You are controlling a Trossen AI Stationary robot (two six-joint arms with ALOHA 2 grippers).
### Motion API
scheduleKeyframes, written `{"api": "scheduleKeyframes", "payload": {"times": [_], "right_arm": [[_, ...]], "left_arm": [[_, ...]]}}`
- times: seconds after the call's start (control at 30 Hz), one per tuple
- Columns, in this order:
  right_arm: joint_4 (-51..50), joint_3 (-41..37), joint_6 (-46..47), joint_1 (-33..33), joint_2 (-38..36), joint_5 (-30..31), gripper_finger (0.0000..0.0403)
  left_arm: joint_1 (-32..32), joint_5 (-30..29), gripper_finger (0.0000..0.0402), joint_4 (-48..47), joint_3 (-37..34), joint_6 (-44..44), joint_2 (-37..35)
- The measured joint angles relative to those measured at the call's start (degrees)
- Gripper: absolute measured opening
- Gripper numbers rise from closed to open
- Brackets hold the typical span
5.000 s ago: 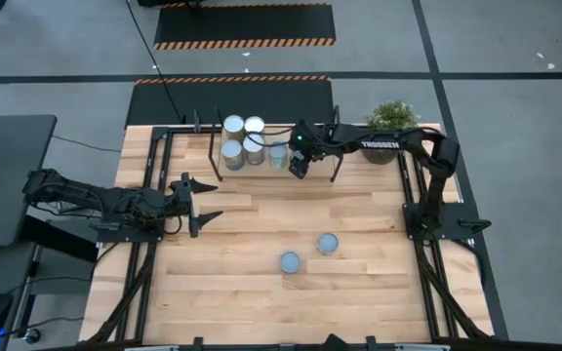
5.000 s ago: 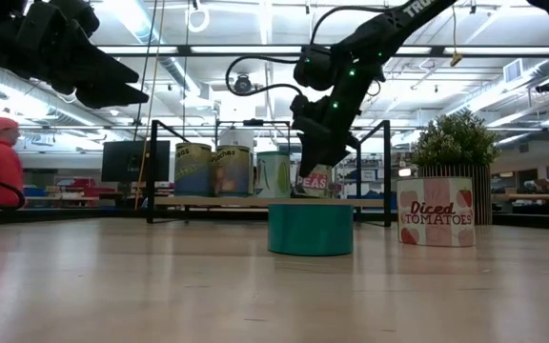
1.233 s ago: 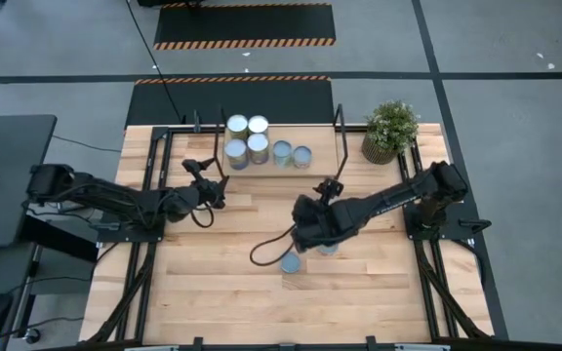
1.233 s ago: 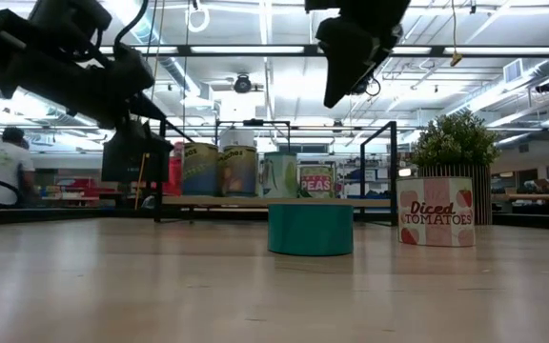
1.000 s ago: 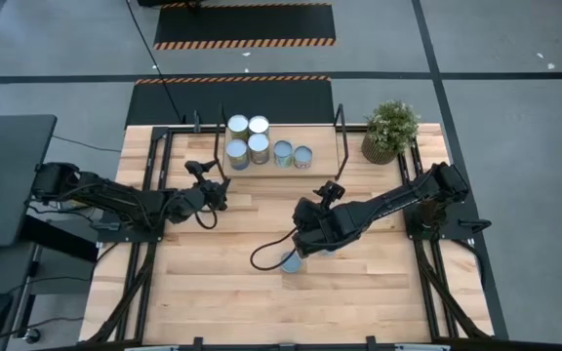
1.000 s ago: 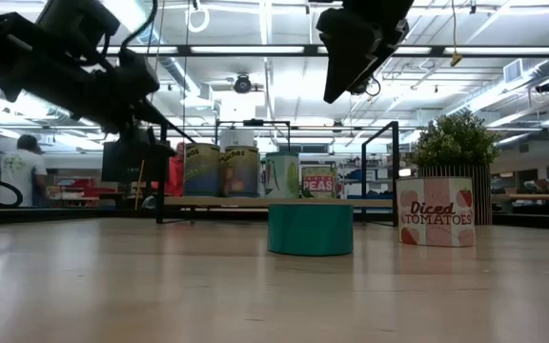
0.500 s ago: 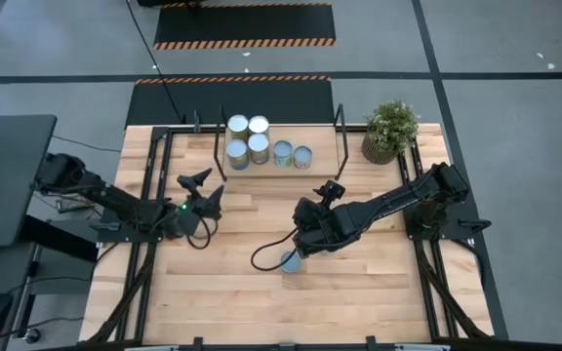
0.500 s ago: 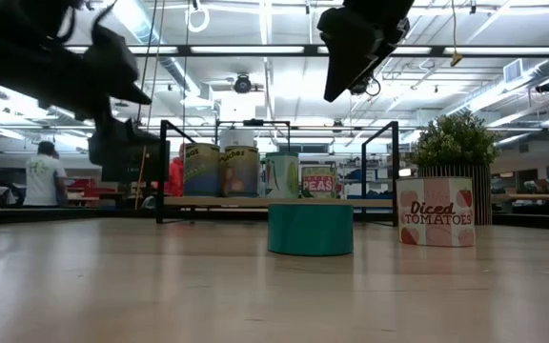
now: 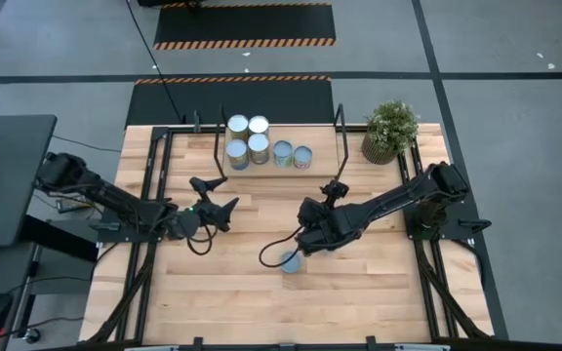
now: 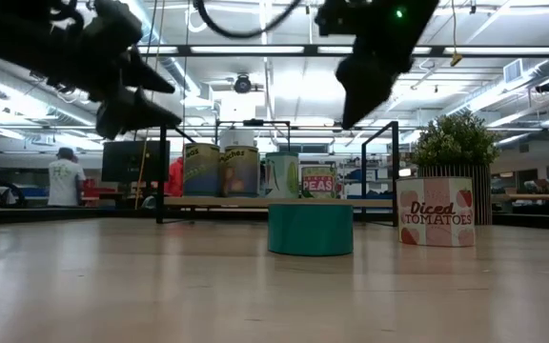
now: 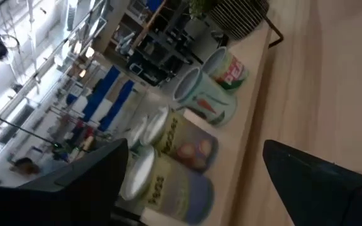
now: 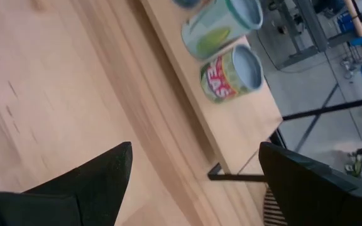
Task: Pick and place cans onto a shelf
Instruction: Adjust the canned peas on the shelf
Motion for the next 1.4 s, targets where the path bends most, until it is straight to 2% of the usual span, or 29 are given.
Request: {"api": "scheduleKeyframes", "payload": {"times": [0.17,0.5,0.63,0.87,1.07,1.4], "right_arm": [[0.1,-2.7,1.3,0.0,0.0,-0.1,0.0354],[2.7,-5.9,-1.2,0.7,0.0,-0.3,0.0354],[3.1,-6.7,-1.2,1.6,-1.1,0.7,0.0354],[3.5,-9.6,0.8,3.8,-7.4,2.4,0.0354],[3.9,-11.0,2.4,5.0,-10.8,2.7,0.0354],[5.3,-11.1,1.2,5.0,-11.0,3.7,0.0354]], "left_arm": [[2.9,-0.1,0.0375,-0.1,3.8,4.4,5.0],[13.0,-0.1,0.0375,-0.8,10.9,13.9,17.4],[15.7,0.0,0.0375,-6.9,14.7,14.8,20.3],[19.6,0.1,0.0375,-15.5,18.9,14.6,22.7],[22.3,0.0,0.0375,-16.5,18.9,16.0,22.7],[26.0,0.1,0.0375,-16.6,18.9,17.7,22.9]]}}
